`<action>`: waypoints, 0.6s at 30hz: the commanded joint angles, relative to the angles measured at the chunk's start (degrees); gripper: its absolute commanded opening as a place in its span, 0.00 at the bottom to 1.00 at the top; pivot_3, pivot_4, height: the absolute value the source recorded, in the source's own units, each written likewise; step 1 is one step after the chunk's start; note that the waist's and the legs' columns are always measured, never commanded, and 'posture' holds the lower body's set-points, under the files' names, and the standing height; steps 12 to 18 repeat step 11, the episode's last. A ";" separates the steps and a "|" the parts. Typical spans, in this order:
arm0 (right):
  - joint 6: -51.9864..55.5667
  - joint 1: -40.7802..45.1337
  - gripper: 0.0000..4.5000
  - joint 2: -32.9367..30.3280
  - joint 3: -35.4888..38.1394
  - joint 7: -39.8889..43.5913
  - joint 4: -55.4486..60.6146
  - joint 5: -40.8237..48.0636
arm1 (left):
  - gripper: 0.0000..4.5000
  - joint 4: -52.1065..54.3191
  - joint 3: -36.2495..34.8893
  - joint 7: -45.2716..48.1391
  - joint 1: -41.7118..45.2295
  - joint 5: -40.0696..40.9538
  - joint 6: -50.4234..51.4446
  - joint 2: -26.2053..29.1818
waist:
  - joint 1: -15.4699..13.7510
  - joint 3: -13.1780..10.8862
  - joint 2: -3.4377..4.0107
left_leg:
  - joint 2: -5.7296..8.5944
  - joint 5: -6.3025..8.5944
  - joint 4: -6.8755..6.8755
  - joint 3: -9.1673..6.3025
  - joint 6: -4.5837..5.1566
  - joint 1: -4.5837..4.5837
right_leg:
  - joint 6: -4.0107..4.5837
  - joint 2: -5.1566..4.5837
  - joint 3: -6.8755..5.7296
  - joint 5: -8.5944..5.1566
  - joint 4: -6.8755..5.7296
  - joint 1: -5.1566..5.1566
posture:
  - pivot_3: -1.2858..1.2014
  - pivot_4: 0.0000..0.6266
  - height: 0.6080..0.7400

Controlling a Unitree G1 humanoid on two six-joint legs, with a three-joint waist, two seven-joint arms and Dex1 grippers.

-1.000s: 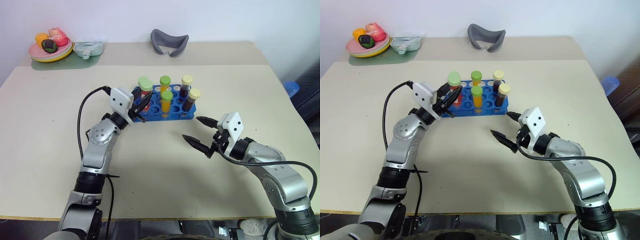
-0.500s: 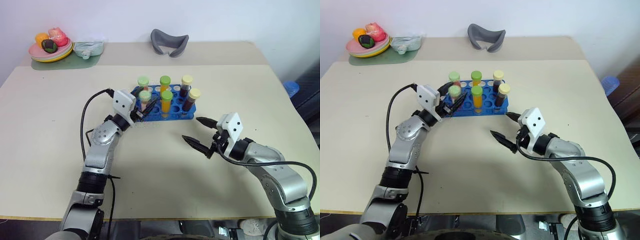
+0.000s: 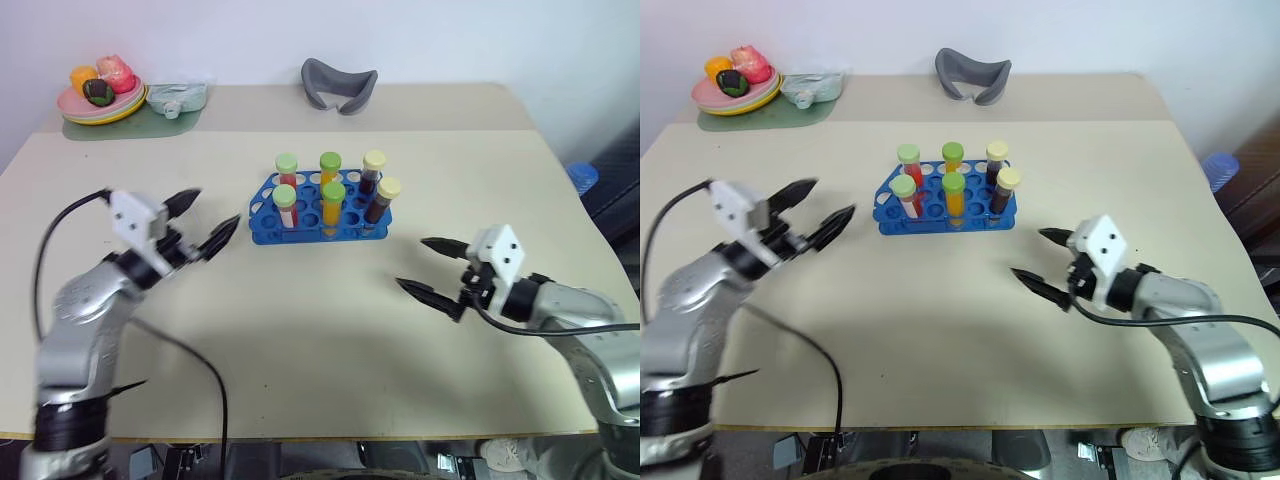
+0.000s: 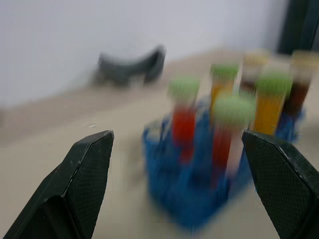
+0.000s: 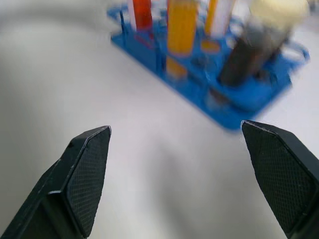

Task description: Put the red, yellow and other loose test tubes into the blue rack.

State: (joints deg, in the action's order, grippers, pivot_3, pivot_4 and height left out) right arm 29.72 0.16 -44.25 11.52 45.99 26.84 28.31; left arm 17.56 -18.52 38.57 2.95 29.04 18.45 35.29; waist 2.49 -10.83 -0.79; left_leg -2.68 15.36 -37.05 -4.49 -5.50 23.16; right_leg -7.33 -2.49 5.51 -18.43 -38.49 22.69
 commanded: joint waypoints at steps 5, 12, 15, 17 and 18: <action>-4.55 -3.14 0.96 -2.71 6.76 4.73 -5.30 -0.28 | 0.93 0.14 -6.15 5.30 -14.05 -1.87 -3.85 3.26 | 0.03 -0.01 0.00 | 0.00 0.08 0.04 0.04 0.12 -0.25 | 0.00 -0.02 -0.01 0.00 0.23 -0.34 | 0.52 0.24 1.00; -5.32 -0.24 0.96 -1.15 4.11 3.70 -6.85 -1.15 | 0.93 1.20 -5.63 4.40 -16.51 -2.46 -5.69 1.13 | 0.08 -0.01 0.00 | -0.03 0.09 0.05 0.06 0.13 -0.33 | 0.00 0.00 0.01 0.00 0.25 -0.41 | 0.52 0.24 1.00; -5.32 -0.24 0.96 -1.15 4.11 3.70 -6.85 -1.15 | 0.93 1.20 -5.63 4.40 -16.51 -2.46 -5.69 1.13 | 0.08 -0.01 0.00 | -0.03 0.09 0.05 0.06 0.13 -0.33 | 0.00 0.00 0.01 0.00 0.25 -0.41 | 0.52 0.24 1.00; -5.32 -0.24 0.96 -1.15 4.11 3.70 -6.85 -1.15 | 0.93 1.20 -5.63 4.40 -16.51 -2.46 -5.69 1.13 | 0.08 -0.01 0.00 | -0.03 0.09 0.05 0.06 0.13 -0.33 | 0.00 0.00 0.01 0.00 0.25 -0.41 | 0.52 0.24 1.00; -5.32 -0.24 0.96 -1.15 4.11 3.70 -6.85 -1.15 | 0.93 1.20 -5.63 4.40 -16.51 -2.46 -5.69 1.13 | 0.08 -0.01 0.00 | -0.03 0.09 0.05 0.06 0.13 -0.33 | 0.00 0.00 0.01 0.00 0.25 -0.41 | 0.52 0.24 1.00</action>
